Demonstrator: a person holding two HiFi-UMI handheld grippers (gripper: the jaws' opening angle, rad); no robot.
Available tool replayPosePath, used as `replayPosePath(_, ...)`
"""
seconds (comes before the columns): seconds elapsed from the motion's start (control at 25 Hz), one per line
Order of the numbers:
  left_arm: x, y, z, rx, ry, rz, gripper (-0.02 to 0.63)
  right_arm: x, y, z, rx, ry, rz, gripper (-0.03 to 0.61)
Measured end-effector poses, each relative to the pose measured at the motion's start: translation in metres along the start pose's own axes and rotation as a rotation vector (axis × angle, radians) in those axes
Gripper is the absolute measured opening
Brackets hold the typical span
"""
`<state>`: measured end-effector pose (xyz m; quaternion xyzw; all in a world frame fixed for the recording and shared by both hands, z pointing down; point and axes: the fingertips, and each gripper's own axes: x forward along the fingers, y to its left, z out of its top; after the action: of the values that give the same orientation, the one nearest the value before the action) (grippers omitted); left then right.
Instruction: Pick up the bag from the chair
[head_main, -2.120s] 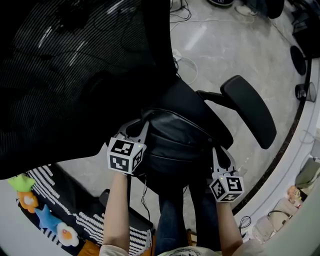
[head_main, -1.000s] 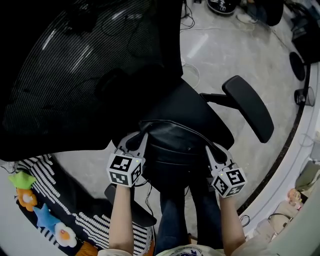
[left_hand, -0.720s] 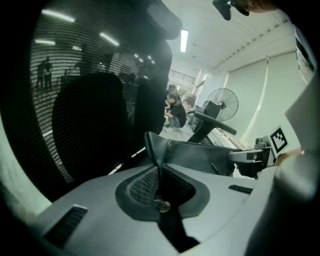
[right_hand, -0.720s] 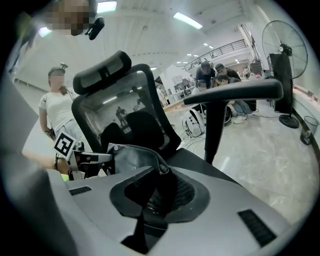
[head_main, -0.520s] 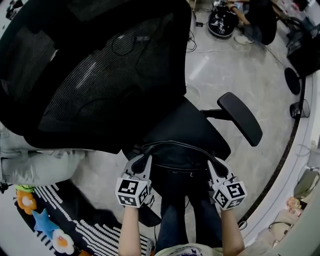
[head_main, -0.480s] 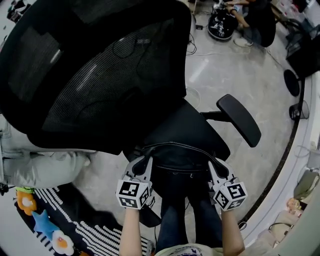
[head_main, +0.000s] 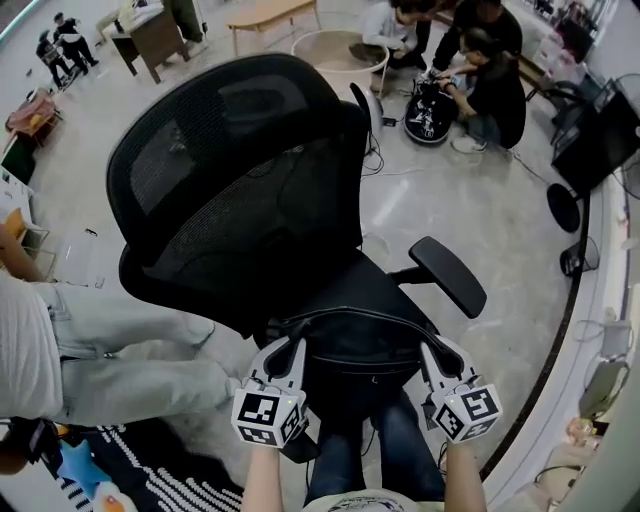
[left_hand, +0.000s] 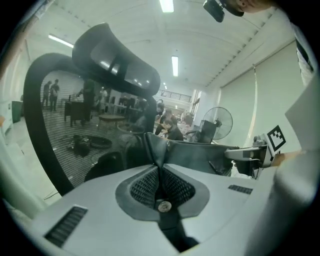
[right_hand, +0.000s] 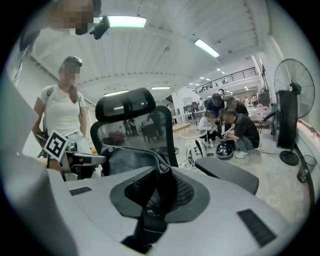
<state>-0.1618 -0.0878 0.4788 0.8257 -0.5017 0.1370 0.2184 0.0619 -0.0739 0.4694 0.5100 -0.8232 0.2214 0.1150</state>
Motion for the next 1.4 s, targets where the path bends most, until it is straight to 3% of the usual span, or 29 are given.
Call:
replayPosePath(0.44, -0.057, -0.047, 0.082, 0.044, -0.105, 0.064, 0.028, -0.060, 0.017, 0.090, -0.069, -0.098, 0.048, 0.072)
replayPosePath(0.84, -0.127, -0.099, 0.113, 0.014, -0.207, 0.175, 0.028, -0.126, 0.037, 0.138, -0.142, -0.173, 0.146, 0.072)
replayPosePath(1.4, -0.226, -0.156, 0.142, 0.046, -0.302, 0.273, 0.028, -0.209, 0.077, 0.173, -0.204, -0.265, 0.238, 0.074)
